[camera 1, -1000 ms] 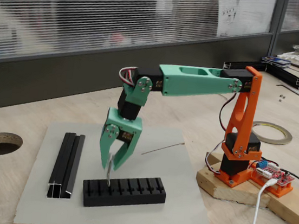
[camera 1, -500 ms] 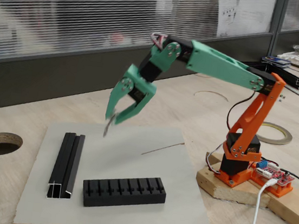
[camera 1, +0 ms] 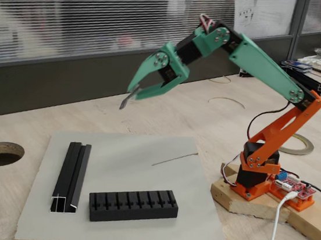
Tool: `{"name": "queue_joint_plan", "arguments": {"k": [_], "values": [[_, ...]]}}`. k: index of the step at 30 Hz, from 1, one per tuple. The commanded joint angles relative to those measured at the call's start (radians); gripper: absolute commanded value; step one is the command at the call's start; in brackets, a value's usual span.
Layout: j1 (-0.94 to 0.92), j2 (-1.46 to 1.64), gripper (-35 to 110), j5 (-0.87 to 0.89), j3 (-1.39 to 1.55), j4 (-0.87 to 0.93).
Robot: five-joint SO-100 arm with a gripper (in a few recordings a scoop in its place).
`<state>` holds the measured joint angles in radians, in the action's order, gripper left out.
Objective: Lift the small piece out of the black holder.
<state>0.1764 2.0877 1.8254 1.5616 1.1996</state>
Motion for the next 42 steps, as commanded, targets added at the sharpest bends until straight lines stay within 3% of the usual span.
{"name": "queue_joint_plan", "arguments": {"k": [1, 42], "values": [[0.015, 0.086, 10, 0.023, -0.018, 0.011], [0.015, 0.181, 10, 0.015, 0.0, 0.017]]}}
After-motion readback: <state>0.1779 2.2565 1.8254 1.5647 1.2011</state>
